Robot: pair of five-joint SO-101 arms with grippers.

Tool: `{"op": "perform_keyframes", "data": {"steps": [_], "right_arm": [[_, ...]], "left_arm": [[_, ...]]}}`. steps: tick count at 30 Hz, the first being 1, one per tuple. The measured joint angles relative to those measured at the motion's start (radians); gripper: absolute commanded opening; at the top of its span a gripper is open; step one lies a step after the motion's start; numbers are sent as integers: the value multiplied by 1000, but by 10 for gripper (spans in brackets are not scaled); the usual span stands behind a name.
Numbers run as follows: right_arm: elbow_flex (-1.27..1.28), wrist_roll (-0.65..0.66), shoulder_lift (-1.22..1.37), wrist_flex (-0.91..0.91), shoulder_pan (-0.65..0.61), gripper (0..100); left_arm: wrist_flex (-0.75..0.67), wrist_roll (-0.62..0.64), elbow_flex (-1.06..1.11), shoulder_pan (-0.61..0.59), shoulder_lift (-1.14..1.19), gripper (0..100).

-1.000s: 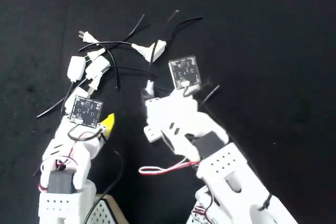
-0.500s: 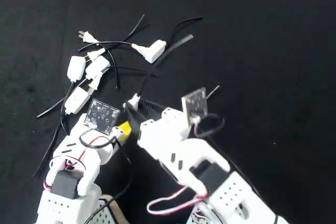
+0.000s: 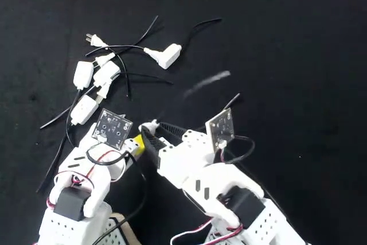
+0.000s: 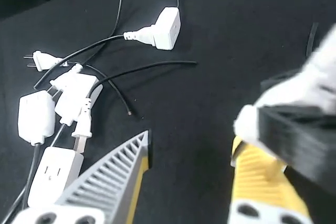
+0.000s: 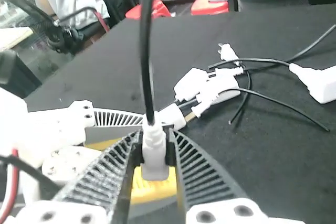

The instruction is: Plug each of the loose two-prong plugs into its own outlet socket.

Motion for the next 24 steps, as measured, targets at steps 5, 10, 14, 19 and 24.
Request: {"op": "perform_keyframes", "data": {"steps": [5, 10, 14, 19, 24], "right_arm": [[-43, 0, 0, 84, 0, 11], [-74, 12, 0, 140, -2, 11], [-106, 77, 17, 183, 25, 11], [-203, 175, 183, 235, 117, 11], [-316, 269, 520, 244, 138, 11]], "left_arm": [[0, 9, -2, -63, 0, 252], [-2, 9, -2, -66, -2, 252], [58, 9, -8, -81, -5, 254], [201, -109, -9, -124, -3, 253], [269, -267, 32, -267, -8, 253]]}}
